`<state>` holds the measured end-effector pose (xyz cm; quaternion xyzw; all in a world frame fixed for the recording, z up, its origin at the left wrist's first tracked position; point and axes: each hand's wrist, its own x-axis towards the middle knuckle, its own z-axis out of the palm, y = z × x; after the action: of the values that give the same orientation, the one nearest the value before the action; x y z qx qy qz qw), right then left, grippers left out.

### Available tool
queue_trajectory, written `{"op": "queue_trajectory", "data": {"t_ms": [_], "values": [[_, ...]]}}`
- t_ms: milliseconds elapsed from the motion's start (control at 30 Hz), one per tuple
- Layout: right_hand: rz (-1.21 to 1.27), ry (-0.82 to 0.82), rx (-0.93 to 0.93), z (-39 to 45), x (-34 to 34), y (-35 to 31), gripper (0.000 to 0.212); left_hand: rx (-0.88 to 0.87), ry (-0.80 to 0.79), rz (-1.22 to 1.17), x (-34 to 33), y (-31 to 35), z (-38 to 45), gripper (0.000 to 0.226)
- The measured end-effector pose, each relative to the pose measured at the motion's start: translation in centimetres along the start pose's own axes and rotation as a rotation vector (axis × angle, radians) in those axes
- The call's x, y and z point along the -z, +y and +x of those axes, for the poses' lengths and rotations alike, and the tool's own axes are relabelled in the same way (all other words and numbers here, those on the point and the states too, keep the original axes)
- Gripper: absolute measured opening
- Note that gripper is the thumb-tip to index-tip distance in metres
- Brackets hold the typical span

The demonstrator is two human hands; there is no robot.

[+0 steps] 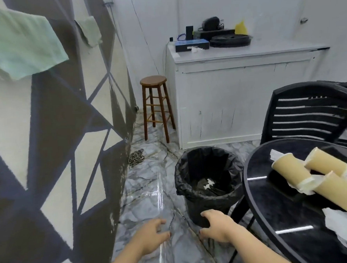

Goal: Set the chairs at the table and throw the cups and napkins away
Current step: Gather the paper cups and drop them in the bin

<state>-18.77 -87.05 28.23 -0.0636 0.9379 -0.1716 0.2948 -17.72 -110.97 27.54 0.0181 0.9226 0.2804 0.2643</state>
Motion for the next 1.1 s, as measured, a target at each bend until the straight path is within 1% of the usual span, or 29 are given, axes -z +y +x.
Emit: {"op": "queue_trajectory", "data": {"t_ms": [167,233,300,400,600,700,800,933,1000,1100], "values": [[0.061,0.084,-0.070,2.9,4.9,4.4,0.071,-0.087,-0.081,0.050,2.4,5.9,7.6,0.052],[0.075,0.122,-0.098,3.3,6.5,6.0,0.071,-0.124,-0.081,0.045,2.9,8.2,9.6,0.053],[0.094,0.160,-0.145,3.4,8.0,8.1,0.073,-0.199,-0.092,0.051,2.9,10.7,12.0,0.053],[0.132,0.220,-0.188,2.6,9.6,10.9,0.073,-0.311,-0.129,0.129,2.5,14.6,14.8,0.058],[0.242,0.409,-0.295,-0.7,11.9,15.8,0.072,-0.521,-0.149,0.195,0.4,22.7,19.2,0.062],[0.313,0.514,-0.354,-2.3,13.1,18.2,0.068,-0.653,-0.178,0.228,-1.0,27.3,21.1,0.063],[0.300,0.636,-0.429,-3.8,14.2,20.6,0.066,-0.804,-0.212,0.250,-2.3,31.7,22.8,0.070],[0.349,0.826,-0.562,-5.0,15.1,23.3,0.065,-1.082,-0.271,0.392,-4.2,36.8,24.6,0.084],[0.395,0.869,-0.635,-5.4,15.3,24.5,0.063,-1.170,-0.304,0.421,-5.4,38.8,25.3,0.086],[0.470,0.875,-0.763,-5.8,15.0,26.1,0.072,-1.229,-0.372,0.434,-7.1,41.0,26.3,0.090]]}}
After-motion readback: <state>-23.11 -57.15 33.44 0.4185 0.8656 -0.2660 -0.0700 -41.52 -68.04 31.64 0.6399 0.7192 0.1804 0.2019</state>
